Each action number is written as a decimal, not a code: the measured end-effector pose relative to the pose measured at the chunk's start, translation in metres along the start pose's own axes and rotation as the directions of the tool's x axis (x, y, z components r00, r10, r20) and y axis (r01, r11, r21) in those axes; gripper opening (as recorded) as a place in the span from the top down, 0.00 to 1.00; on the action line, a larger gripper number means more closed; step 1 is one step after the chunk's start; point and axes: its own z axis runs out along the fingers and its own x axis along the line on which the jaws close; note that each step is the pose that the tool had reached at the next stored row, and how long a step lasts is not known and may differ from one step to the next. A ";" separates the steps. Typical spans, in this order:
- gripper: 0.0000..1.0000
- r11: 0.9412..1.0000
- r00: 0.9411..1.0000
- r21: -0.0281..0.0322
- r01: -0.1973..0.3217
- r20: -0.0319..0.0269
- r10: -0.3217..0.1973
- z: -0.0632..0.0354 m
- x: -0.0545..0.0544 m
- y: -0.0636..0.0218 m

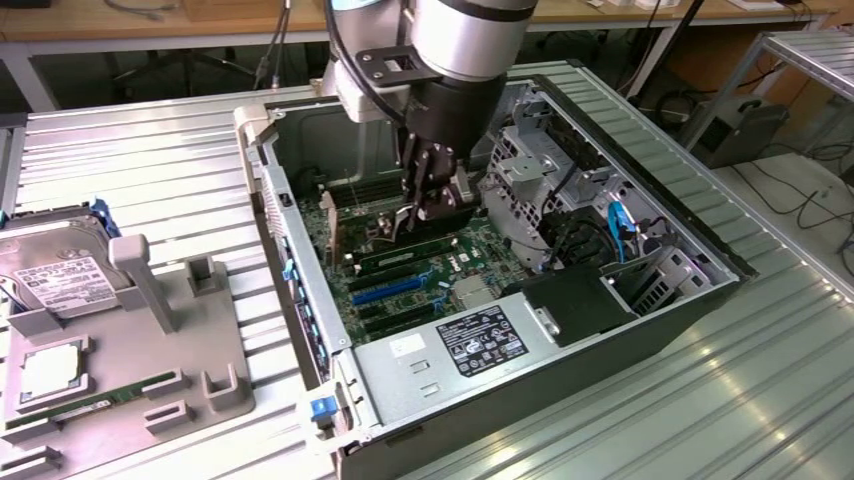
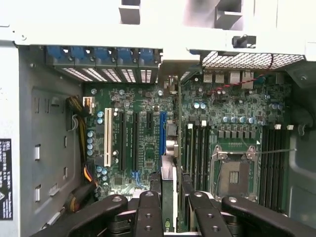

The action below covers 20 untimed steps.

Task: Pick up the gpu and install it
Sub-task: 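Insert the gpu into the slot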

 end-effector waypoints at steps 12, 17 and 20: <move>0.74 1.000 1.000 0.000 -0.007 0.000 0.007 0.0254 0.003 0.0087; 0.74 1.000 1.000 0.001 -0.016 0.000 0.016 0.0322 0.004 0.0088; 0.74 1.000 1.000 0.001 -0.017 0.000 0.017 0.0341 0.004 0.0088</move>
